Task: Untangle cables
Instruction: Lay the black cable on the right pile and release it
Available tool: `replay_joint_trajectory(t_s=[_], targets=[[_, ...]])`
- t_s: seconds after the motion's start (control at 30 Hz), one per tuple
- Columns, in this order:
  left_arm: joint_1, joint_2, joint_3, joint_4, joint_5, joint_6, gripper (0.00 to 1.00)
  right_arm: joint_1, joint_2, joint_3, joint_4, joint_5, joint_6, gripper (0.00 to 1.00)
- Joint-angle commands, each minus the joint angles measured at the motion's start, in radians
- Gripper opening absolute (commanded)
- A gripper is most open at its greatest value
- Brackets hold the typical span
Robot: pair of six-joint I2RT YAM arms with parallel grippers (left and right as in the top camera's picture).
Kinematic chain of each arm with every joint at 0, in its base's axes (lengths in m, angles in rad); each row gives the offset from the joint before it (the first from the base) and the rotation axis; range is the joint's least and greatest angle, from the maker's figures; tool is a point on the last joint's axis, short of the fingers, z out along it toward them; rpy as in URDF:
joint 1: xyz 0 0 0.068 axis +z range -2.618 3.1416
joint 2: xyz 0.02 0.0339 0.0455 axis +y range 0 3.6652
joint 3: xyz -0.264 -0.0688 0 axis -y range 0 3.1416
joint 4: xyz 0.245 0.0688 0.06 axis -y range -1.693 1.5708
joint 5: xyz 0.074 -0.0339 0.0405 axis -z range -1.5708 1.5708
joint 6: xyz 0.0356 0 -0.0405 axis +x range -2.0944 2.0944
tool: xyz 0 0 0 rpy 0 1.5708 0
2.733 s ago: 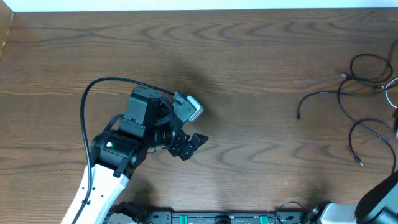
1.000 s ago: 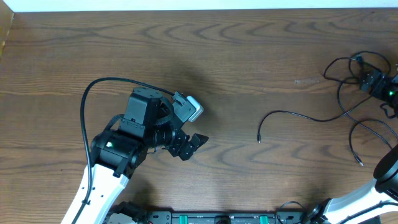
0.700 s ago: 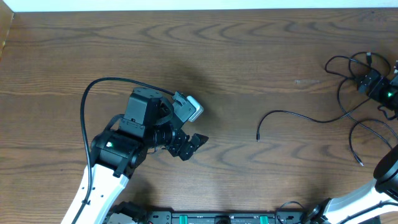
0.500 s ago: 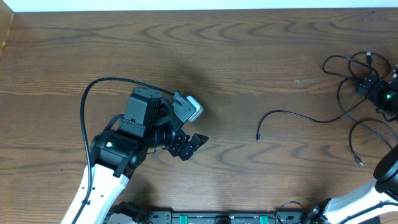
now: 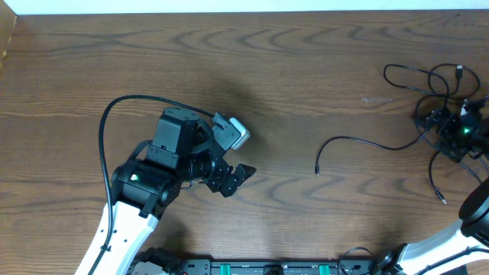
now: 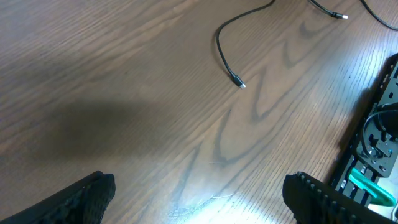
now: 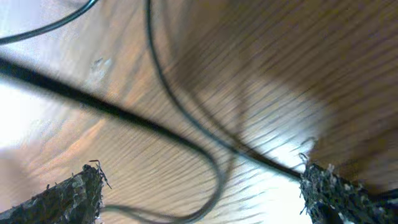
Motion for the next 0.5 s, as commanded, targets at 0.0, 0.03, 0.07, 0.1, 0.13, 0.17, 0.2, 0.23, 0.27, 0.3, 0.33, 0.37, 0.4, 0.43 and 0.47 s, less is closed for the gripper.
replay_joint_trajectory(t_s=[0.0,0.03,0.07,0.1,0.13,0.17,0.2,0.23,0.27,0.3,0.33,0.37,0.4,0.43,0.47], targets=[[-0.002,-0.002,0.019,0.000,-0.006,-0.002,0.91,0.000,-0.044,0.010,-0.042,-0.142,-0.013,0.99],[-0.002,-0.002,0.019,0.000,-0.006,-0.002,0.91,0.002,-0.053,0.010,-0.055,-0.143,-0.013,0.99],[-0.002,-0.002,0.019,0.000,-0.006,-0.002,0.91,0.005,-0.066,0.010,-0.071,-0.143,-0.023,0.99],[-0.002,-0.002,0.019,0.000,-0.006,-0.002,0.91,0.007,-0.074,0.010,-0.082,-0.143,-0.032,0.99],[-0.002,-0.002,0.019,0.000,-0.006,-0.002,0.91,0.011,-0.087,0.010,-0.099,-0.142,-0.047,0.99],[-0.002,-0.002,0.019,0.000,-0.006,-0.002,0.91,0.015,-0.098,0.010,-0.117,-0.138,-0.058,0.99],[-0.002,-0.002,0.019,0.000,-0.006,-0.002,0.91,0.019,-0.107,0.010,-0.129,-0.130,-0.059,0.99],[-0.002,-0.002,0.019,0.000,-0.006,-0.002,0.91,0.023,-0.115,0.010,-0.139,-0.117,-0.065,1.00],[-0.002,-0.002,0.019,0.000,-0.006,-0.002,0.91,0.030,-0.120,0.010,-0.148,-0.088,-0.064,0.99],[-0.002,-0.002,0.019,0.000,-0.006,-0.002,0.91,0.037,-0.121,0.010,-0.158,-0.058,-0.064,0.99],[-0.002,-0.002,0.019,0.000,-0.006,-0.002,0.91,0.043,-0.121,0.010,-0.176,-0.027,-0.064,0.99],[-0.002,-0.002,0.019,0.000,-0.006,-0.002,0.91,0.050,-0.120,0.008,-0.196,-0.004,-0.064,0.99],[-0.002,-0.002,0.019,0.000,-0.006,-0.002,0.91,0.059,-0.120,0.004,-0.206,0.009,-0.065,0.99],[-0.002,-0.002,0.019,0.000,-0.006,-0.002,0.91,0.068,-0.120,-0.002,-0.207,0.008,-0.069,0.99],[-0.002,-0.002,0.019,0.000,-0.006,-0.002,0.91,0.079,-0.120,-0.008,-0.205,0.007,-0.068,0.99]])
